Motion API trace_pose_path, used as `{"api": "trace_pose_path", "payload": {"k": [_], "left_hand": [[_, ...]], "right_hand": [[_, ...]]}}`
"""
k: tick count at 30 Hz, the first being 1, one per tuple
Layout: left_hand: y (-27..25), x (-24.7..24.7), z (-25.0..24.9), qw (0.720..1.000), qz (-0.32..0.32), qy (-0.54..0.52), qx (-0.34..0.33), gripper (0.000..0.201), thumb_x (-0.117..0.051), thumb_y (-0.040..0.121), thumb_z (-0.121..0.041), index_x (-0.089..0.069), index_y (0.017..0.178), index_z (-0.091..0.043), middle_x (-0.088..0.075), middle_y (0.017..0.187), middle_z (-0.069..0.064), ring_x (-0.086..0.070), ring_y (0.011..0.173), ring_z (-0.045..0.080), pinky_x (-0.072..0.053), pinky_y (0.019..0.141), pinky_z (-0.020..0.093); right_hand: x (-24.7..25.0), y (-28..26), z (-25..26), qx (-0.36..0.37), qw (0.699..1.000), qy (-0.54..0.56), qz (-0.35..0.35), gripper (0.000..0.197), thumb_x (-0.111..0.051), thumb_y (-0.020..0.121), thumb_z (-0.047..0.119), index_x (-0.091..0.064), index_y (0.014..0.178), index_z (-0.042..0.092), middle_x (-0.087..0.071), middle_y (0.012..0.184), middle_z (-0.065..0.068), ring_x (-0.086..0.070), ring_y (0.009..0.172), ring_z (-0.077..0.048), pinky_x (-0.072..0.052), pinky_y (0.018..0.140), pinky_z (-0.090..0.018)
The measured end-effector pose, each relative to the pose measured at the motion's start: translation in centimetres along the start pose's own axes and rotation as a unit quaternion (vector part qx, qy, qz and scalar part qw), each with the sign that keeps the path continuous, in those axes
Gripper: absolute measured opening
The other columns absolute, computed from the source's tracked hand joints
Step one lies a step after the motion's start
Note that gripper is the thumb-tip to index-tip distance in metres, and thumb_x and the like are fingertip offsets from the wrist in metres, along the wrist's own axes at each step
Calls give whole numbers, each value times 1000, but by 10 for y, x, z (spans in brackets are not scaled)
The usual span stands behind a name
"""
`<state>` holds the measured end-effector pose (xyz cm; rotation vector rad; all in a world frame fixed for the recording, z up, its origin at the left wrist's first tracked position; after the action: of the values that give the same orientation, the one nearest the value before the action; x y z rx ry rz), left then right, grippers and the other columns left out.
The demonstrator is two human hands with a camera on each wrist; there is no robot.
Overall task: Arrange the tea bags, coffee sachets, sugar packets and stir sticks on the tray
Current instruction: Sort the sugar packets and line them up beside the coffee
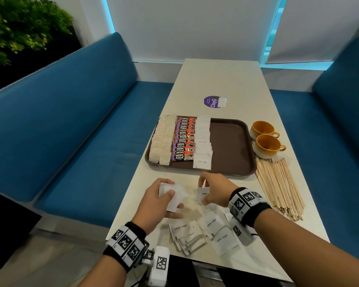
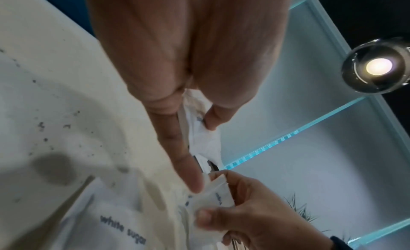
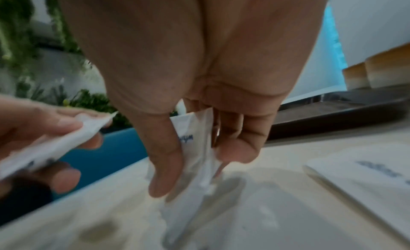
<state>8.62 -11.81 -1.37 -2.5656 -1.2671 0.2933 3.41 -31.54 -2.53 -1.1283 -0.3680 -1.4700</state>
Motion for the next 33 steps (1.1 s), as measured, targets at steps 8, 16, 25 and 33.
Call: {"api": "trace_pose_path", "payload": {"k": [8,16,25,33], "left_hand": [[-4,-13,-6,998,5,-65,-15,18,-53,102,0,-62,115,-9,-65,113,32,-72,82,42,-62,75,47],[-14,-75,-4,975,130,-159,79,42,-45,106,-37,-60,127,-4,-67,122,28,-68,102,45,-57,85,49],[-19,-97,9,967,151,-167,118,31,-62,98,-16,-64,124,2,-70,117,26,-71,95,33,-61,73,43],[-20,-65,10,974,75,-170,127,33,-65,94,0,-55,125,4,-72,116,25,-70,102,48,-63,75,52]], "right_hand": [[39,-60,7,47,930,364,-34,32,-87,76,8,-70,103,0,-76,96,-15,-73,78,-24,-62,59,-33],[34,-84,8,35,918,385,-85,55,-96,64,8,-63,108,10,-77,90,-14,-75,79,-35,-64,62,-42],[17,-94,18,79,980,150,-100,53,-89,70,42,-71,119,31,-54,110,8,-54,94,-1,-44,79,-9],[45,-84,-23,28,980,131,-148,42,-75,89,41,-64,128,33,-58,109,12,-57,91,-3,-43,72,-12]]}}
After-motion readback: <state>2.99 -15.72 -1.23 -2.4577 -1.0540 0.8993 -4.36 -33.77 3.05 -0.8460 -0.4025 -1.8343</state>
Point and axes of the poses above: each hand's wrist, its own y-axis towards the middle knuckle, its own x-axis out of the back of the hand, z = x × y, the point moved 8 cm from there along y, towards the middle knuckle
